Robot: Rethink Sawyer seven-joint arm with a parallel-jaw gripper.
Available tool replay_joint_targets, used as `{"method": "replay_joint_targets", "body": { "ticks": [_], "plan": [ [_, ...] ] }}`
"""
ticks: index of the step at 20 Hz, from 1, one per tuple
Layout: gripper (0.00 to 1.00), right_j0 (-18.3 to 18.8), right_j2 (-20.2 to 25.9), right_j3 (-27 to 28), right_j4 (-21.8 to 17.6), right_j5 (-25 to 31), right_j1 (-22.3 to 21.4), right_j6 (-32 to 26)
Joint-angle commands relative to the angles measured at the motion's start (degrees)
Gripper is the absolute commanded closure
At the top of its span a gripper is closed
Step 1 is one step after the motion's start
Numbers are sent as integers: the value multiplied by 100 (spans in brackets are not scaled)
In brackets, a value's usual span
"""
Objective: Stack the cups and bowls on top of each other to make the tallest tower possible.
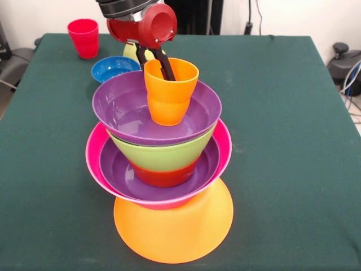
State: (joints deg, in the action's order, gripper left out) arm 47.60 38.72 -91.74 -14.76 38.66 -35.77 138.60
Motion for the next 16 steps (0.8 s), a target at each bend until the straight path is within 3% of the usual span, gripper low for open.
{"method": "replay_joint_targets", "body": {
  "ticks": [1, 16],
  "plan": [
    [0, 46, -83, -75, -263, 613, -117, -978],
    [0, 544, 419, -663, -66, 465, -249, -1111]
  ]
}}
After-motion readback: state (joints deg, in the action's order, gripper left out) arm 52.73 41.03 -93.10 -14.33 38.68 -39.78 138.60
